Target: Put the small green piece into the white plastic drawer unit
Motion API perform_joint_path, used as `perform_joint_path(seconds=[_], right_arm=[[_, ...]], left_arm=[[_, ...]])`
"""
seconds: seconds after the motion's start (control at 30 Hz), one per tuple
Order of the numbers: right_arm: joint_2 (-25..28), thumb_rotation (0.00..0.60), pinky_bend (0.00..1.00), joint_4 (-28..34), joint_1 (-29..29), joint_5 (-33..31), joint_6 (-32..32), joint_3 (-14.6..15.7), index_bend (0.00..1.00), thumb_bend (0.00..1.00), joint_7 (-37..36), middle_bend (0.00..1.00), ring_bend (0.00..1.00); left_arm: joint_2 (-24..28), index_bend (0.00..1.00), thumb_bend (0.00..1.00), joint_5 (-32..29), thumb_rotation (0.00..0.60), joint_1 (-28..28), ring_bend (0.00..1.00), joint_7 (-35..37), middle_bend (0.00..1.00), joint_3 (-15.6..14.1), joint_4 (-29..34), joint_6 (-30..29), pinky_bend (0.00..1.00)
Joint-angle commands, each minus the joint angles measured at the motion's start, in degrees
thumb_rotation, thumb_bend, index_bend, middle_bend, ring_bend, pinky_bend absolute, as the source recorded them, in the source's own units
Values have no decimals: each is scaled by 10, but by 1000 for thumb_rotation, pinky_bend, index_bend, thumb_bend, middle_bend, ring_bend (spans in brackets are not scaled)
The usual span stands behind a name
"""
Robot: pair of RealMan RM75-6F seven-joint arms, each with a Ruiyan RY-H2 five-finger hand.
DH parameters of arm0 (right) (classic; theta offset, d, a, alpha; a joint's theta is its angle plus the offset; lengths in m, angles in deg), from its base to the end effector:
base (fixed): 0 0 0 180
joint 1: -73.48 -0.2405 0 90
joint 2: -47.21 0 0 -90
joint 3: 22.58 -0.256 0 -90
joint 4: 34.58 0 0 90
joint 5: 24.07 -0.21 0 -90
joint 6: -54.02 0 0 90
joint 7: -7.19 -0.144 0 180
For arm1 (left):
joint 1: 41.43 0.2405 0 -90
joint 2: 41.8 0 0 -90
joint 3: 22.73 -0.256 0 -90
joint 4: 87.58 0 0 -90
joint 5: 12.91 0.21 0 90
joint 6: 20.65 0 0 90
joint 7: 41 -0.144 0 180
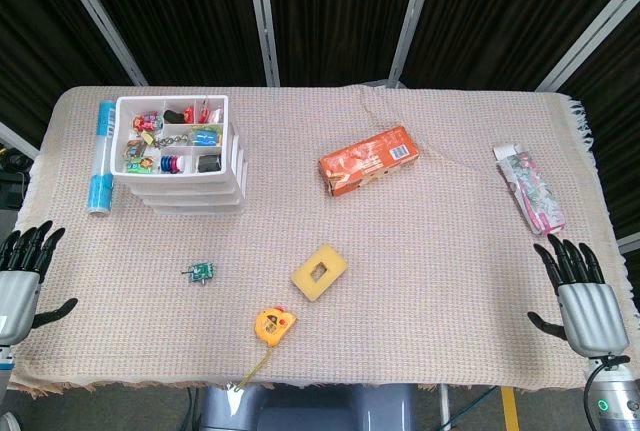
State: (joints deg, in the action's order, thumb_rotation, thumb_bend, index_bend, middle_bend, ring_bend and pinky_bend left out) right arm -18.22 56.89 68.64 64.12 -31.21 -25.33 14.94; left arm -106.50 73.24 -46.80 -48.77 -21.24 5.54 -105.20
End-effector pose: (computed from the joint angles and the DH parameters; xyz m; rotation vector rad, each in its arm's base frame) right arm -0.3070 -0.1805 0.1510 1.4563 -0.7873 0.8315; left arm -0.3078 0.1784 0.1498 -1.4497 -0.8334 -0.8108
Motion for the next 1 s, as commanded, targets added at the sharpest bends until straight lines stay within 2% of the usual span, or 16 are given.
perform_joint_path(seconds=[0.03,0.7,0.73,0.8,0.87,0.93,1.0], right_arm=[[1,600,0,0,0,-1,0,0,92,0,-2,0,0],[1,600,0,3,-4,-3,9,0,92,0,-2,0,0],[2,600,0,3,-3,-4,9,0,92,0,-3,0,0],[2,600,0,3,-2,-5,8,0,92,0,-5,0,0],[3,600,0,5,-2,-6,10,0,92,0,-6,0,0],[3,600,0,6,-4,-4,11,1,92,0,-5,0,0],[2,600,0,4,-5,-2,10,1,92,0,-3,0,0]], left_arm=[[1,22,152,-1,600,0,0,-1,0,0,1,1,0],[3,5,159,-3,600,-1,1,5,3,-3,2,8,17],[4,1,174,-2,600,-1,44,7,54,-3,4,7,76],[2,0,238,4,600,-1,243,11,283,0,6,0,259],[-3,0,382,10,600,-4,519,19,604,5,8,-8,448],[-7,0,501,13,600,-9,627,33,734,5,17,0,517],[-10,0,577,4,600,-19,688,53,803,8,35,22,554]])
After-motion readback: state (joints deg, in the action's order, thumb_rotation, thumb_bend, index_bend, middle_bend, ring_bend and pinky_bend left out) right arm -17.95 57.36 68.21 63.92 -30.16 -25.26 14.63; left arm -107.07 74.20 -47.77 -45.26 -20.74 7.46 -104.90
